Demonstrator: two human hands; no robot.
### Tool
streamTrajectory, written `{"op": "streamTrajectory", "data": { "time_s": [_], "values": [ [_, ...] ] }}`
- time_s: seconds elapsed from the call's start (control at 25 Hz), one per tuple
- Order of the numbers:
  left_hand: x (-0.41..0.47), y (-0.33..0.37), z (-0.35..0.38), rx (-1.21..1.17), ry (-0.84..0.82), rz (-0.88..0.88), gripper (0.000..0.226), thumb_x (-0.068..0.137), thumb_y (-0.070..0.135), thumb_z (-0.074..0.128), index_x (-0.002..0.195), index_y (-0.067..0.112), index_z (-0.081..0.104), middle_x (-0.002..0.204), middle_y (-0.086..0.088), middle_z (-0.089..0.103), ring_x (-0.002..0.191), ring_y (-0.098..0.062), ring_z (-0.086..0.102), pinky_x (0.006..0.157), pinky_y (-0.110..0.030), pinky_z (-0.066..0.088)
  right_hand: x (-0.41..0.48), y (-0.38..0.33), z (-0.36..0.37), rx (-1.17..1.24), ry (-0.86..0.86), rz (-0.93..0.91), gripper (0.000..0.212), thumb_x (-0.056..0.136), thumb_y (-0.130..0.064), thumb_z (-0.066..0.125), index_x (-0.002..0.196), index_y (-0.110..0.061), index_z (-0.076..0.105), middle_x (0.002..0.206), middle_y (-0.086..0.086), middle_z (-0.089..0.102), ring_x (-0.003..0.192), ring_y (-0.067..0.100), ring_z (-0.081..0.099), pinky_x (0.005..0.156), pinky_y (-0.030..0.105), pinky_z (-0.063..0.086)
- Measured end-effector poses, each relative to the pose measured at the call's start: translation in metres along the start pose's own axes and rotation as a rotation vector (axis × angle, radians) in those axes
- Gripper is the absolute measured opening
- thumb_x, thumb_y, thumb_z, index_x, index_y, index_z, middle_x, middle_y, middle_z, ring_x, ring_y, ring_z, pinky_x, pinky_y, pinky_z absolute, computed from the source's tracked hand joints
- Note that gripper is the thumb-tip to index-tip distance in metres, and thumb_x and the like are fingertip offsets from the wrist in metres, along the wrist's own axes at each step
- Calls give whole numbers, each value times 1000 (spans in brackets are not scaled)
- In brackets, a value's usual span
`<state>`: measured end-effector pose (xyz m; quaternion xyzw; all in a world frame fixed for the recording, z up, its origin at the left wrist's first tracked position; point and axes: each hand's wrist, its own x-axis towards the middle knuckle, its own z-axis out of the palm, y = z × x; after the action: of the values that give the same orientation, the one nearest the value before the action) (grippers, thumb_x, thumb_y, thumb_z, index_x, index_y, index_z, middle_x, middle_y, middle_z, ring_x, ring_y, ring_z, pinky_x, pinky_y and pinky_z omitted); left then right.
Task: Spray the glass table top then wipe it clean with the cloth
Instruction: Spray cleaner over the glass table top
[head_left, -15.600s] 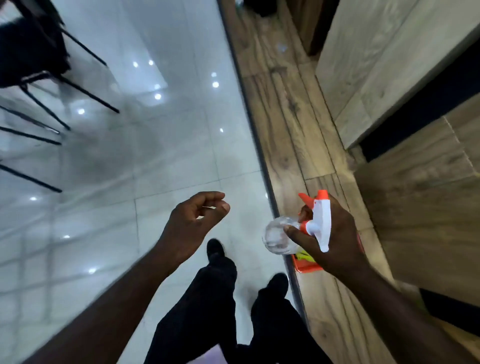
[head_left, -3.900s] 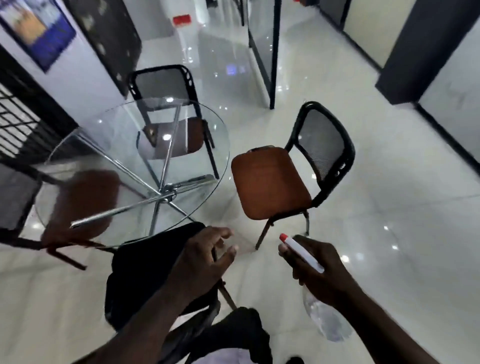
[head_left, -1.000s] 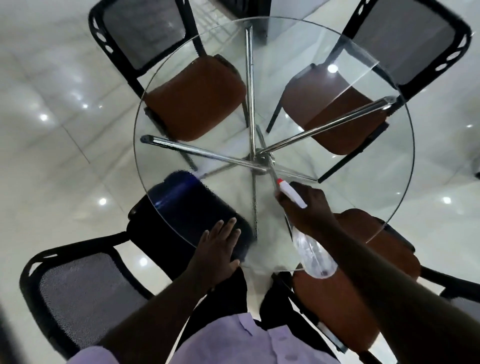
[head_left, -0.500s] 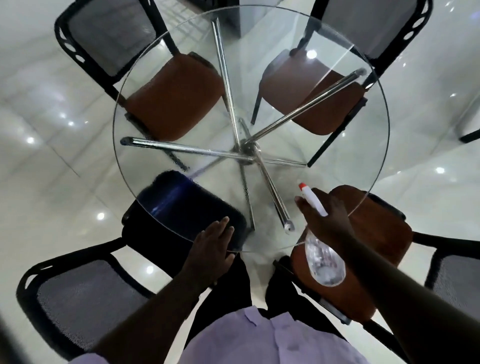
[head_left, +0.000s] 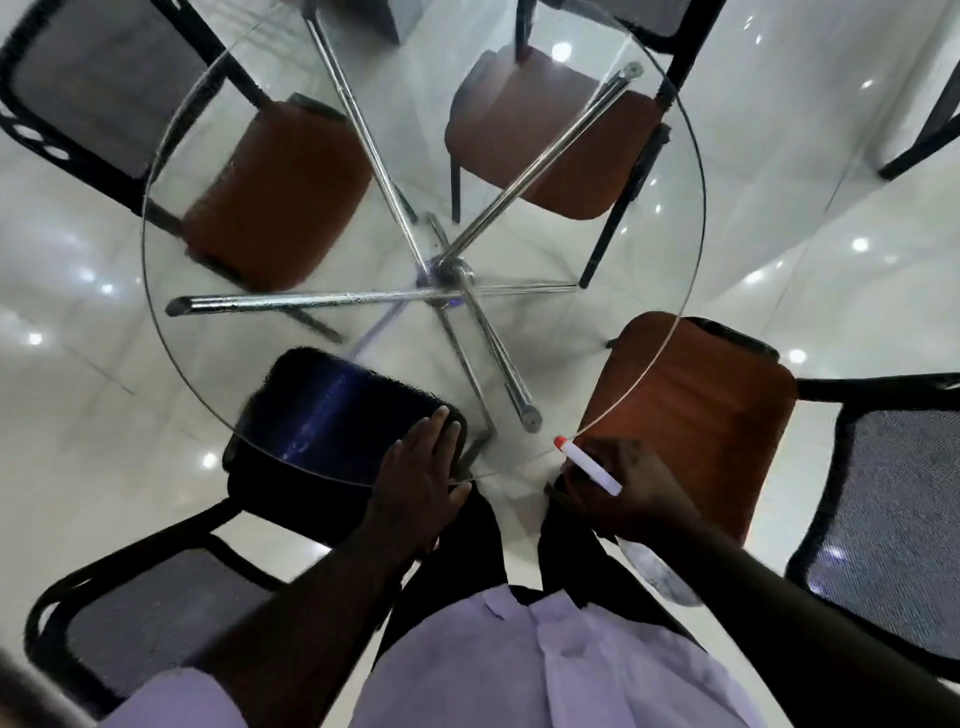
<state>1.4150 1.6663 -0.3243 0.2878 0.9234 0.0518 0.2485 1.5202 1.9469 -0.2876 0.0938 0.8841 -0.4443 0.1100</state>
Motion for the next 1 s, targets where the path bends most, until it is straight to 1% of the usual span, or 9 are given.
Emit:
{"op": "streamTrajectory", "data": {
  "time_s": [0.08, 0.16, 0.28, 0.4, 0.52, 0.64, 0.8, 0.88, 1.0],
  "values": [
    [13, 6, -8, -4, -26, -12, 96, 67, 44, 88, 147, 6, 50, 158, -18, 46, 139, -39, 53, 101, -56, 55, 11, 4, -9, 49, 81, 51, 35, 92, -36, 68, 70, -12, 54, 54, 5, 47, 47, 20, 48, 52, 43, 41],
    [27, 16, -17, -9, -59, -19, 96, 72, 45, 84, 151, 6, 46, 162, -17, 41, 143, -38, 48, 106, -54, 52, 21, 12, -28, 122, 169, 183, 34, 92, -32, 71, 64, -16, 57, 52, 0, 44, 47, 12, 43, 53, 37, 37],
    [41, 41, -31, -19, -67, 32, 91, 81, 49, 71, 155, 6, 41, 167, -15, 33, 148, -36, 40, 114, -50, 46, 34, 23, -64, 192, 288, 324, 48, 95, -29, 77, 59, -12, 51, 54, 0, 44, 50, 16, 44, 55, 39, 38],
    [45, 68, -48, -55, -35, 71, 86, 88, 45, 71, 158, 10, 37, 170, -10, 26, 152, -29, 33, 120, -45, 39, 56, 22, -90, 101, 320, 210, 41, 96, -19, 77, 64, -6, 53, 55, 10, 51, 52, 28, 51, 57, 38, 37],
    [35, 80, -59, -83, 20, 71, 83, 87, 50, 65, 156, 12, 42, 169, -7, 29, 150, -28, 37, 120, -43, 39, 77, 8, -90, -6, 210, 43, 36, 96, -27, 76, 71, -10, 56, 57, 2, 53, 56, 28, 56, 58, 40, 41],
    [17, 79, -64, -144, 56, -44, 83, 83, 58, 55, 155, 17, 44, 169, -1, 30, 150, -25, 37, 122, -40, 35, 84, 2, -79, -29, 193, -121, 40, 97, -30, 71, 66, -17, 49, 57, 1, 53, 55, 30, 57, 55, 36, 37],
    [-11, 77, -59, -127, 84, -124, 89, 79, 66, 46, 156, 21, 44, 168, 2, 32, 152, -22, 35, 123, -40, 36, 73, 22, -85, 136, 264, 72, 41, 95, -29, 77, 67, -17, 49, 60, 3, 58, 60, 29, 61, 61, 38, 44],
    [-24, 81, -56, -125, 70, -126, 92, 78, 69, 42, 157, 22, 43, 169, 3, 30, 154, -20, 33, 124, -40, 35, 57, 38, -89, 148, 323, 152, 43, 94, -27, 79, 66, -15, 48, 59, 2, 55, 61, 29, 59, 61, 38, 39],
    [-35, 91, -58, -150, 34, -98, 92, 78, 70, 42, 157, 23, 42, 169, 6, 28, 154, -16, 30, 126, -35, 30, 28, 55, -92, 163, 376, 203, 43, 95, -25, 74, 64, -5, 50, 56, 10, 50, 55, 29, 50, 59, 39, 36]
  ]
}}
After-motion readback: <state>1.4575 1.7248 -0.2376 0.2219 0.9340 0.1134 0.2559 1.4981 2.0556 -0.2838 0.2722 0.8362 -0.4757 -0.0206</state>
